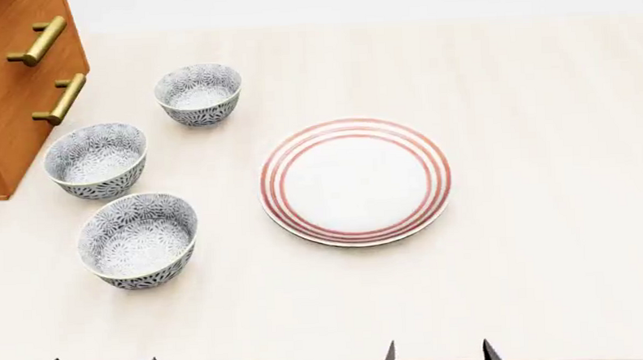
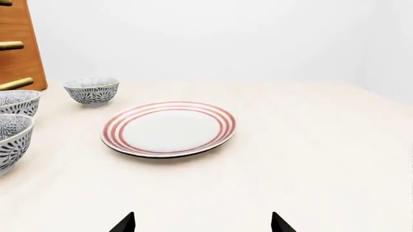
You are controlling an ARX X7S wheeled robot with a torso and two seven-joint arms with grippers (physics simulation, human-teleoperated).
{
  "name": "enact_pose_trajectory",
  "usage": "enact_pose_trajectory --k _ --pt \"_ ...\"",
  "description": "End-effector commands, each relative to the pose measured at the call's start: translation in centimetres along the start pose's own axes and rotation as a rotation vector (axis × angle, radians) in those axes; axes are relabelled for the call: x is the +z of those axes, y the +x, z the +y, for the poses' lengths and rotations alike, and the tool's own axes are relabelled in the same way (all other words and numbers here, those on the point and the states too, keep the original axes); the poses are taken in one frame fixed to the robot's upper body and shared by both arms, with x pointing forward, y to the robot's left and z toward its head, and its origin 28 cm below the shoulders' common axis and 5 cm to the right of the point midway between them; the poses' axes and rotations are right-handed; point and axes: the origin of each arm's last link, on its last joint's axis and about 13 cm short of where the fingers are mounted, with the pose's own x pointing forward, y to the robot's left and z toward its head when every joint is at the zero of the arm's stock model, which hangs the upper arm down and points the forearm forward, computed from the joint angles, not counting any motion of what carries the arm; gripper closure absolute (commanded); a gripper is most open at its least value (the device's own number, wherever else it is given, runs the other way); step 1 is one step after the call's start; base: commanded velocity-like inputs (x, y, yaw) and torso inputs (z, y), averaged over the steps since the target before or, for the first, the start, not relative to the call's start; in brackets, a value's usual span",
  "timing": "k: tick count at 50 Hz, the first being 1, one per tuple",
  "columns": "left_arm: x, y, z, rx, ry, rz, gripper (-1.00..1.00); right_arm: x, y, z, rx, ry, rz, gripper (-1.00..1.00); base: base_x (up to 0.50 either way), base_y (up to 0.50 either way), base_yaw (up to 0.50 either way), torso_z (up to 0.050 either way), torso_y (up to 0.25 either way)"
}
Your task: Put the bowl at the front on the plate.
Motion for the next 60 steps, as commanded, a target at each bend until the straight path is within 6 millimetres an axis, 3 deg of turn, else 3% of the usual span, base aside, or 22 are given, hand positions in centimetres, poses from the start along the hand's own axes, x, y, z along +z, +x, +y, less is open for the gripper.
enact_pose_trajectory --k 1,4,18,27,34,41,60 --pt "3.8 -0.2 -0.5 -0.019 -0.014 -0.014 -1.0 4.2 0.5 -0.1 0.011 -0.048 -0.027 -1.0 0.0 0.0 0.0 0.0 0.0" --pt "6.7 0.0 -0.5 -0.017 -0.011 -0.044 -1.0 5.8 0.4 -0.4 0.001 -0.066 -0.031 -1.0 0.0 0.0 0.0 0.0 0.0" --pt "11.8 1.4 -0.7 -0.023 0.014 -0.083 -1.0 12.2 0.2 -1.4 -0.008 -0.147 -0.116 -1.0 0.0 0.0 0.0 0.0 0.0" --pt "15.9 1.4 -1.4 -0.077 -0.001 -0.146 -1.0 15.5 0.9 -1.3 0.025 -0.148 -0.154 -1.0 0.0 0.0 0.0 0.0 0.0" --pt "19.4 2.4 -2.0 -0.11 -0.021 -0.179 -1.0 19.4 0.9 -1.7 0.035 -0.16 -0.225 -1.0 0.0 0.0 0.0 0.0 0.0" --pt "22.7 1.6 -2.2 -0.141 -0.04 -0.231 -1.0 22.8 0.5 -1.9 0.07 -0.214 -0.269 -1.0 0.0 0.0 0.0 0.0 0.0" --pt "29.3 1.5 -2.4 -0.148 -0.057 -0.298 -1.0 28.3 0.6 -2.1 0.086 -0.314 -0.333 -1.0 0.0 0.0 0.0 0.0 0.0"
